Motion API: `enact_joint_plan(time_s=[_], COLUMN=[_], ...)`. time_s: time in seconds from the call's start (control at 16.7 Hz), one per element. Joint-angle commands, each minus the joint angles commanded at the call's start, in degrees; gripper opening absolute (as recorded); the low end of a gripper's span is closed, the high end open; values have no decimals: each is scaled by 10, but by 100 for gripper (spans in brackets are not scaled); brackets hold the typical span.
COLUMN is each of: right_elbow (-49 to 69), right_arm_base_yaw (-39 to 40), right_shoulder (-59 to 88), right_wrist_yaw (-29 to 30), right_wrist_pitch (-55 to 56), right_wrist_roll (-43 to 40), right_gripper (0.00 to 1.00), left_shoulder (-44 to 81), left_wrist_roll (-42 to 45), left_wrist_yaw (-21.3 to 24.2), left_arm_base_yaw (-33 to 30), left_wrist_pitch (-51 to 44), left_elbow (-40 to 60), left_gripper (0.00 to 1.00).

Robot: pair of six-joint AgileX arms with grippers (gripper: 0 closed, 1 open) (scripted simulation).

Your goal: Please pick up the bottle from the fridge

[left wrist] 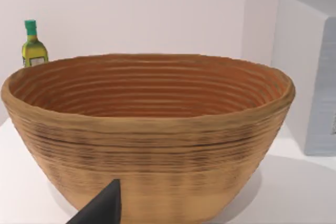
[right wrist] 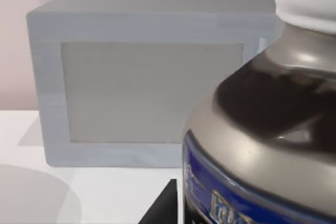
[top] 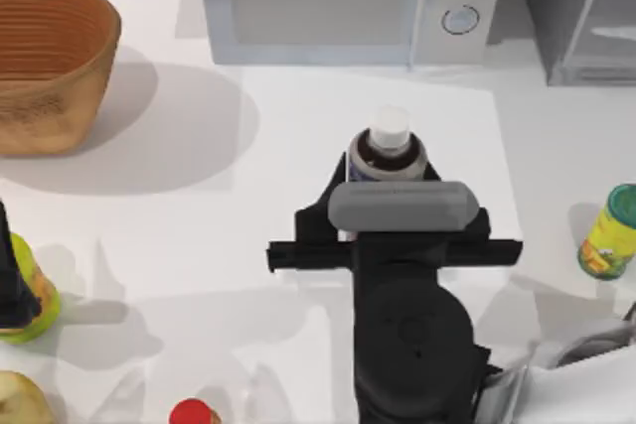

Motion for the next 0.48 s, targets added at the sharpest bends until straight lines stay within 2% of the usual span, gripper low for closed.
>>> enact_joint_plan(time_s=[0.48], right_elbow=[32], right_arm_base_yaw=[-59], right_shoulder=[105], right_wrist_yaw=[-56], right_wrist_pitch=[68], right_wrist_roll=[-8], right_gripper=[0], left_shoulder=[0], left_wrist_roll=[0], left_wrist_yaw=[0], left_arm_base_yaw=[0], left_wrist_pitch=[0], left_elbow=[0], left_gripper=[100])
